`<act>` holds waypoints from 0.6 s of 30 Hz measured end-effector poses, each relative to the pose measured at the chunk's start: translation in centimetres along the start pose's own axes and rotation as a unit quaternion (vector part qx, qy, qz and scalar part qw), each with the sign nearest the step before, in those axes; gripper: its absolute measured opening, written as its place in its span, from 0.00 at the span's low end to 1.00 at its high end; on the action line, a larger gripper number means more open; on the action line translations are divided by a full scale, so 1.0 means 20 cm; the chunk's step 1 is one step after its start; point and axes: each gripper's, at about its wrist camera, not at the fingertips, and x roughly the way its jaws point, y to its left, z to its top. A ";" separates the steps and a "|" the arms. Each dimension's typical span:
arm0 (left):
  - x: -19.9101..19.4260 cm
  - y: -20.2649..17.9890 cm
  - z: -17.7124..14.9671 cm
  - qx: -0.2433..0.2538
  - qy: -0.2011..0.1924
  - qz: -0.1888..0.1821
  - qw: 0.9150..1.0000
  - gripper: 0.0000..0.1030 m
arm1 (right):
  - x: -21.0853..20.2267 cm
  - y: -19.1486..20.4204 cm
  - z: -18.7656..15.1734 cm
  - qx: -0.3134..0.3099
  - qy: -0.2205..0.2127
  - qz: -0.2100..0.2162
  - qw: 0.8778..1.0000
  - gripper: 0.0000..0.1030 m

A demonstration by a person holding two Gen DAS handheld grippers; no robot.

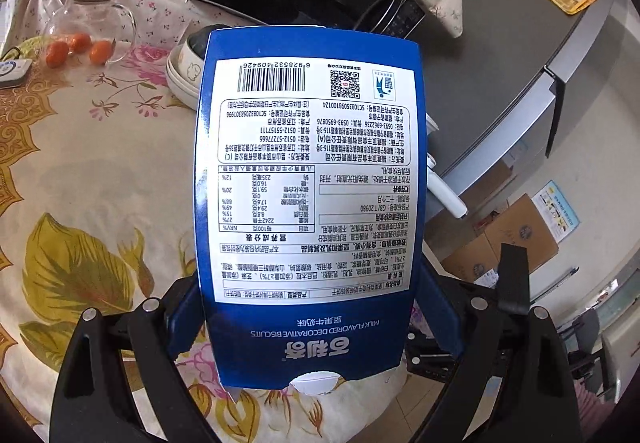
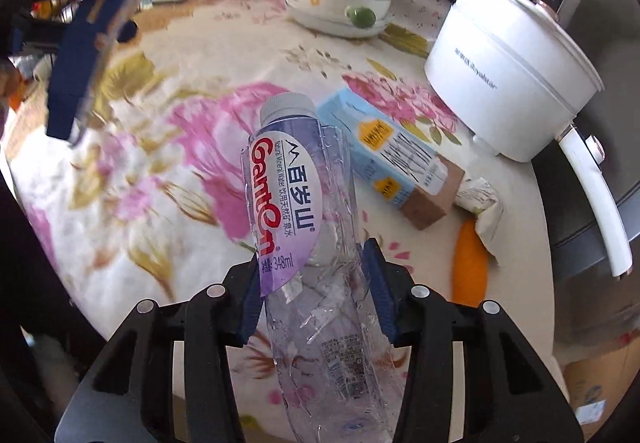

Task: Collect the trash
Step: 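Grasp the clear Ganten water bottle with the right tool and lift it, then carry the biscuit box and water bottle toward the white bin with both tools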

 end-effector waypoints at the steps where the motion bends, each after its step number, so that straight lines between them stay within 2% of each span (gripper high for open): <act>1: -0.01 0.00 0.00 -0.001 -0.002 0.002 1.000 0.86 | -0.02 0.02 0.01 0.008 -0.010 0.002 1.000 0.42; 9: -0.06 0.00 -0.01 -0.011 -0.023 0.012 1.000 0.86 | -0.16 0.08 0.10 0.057 -0.091 -0.018 0.994 0.43; 14: -0.10 -0.01 -0.02 -0.020 -0.044 0.015 0.999 0.86 | -0.24 0.08 0.15 0.108 -0.147 -0.038 0.982 0.43; 18: -0.12 -0.02 -0.03 -0.028 -0.063 0.035 0.997 0.86 | -0.28 0.05 0.16 0.142 -0.176 -0.068 0.972 0.43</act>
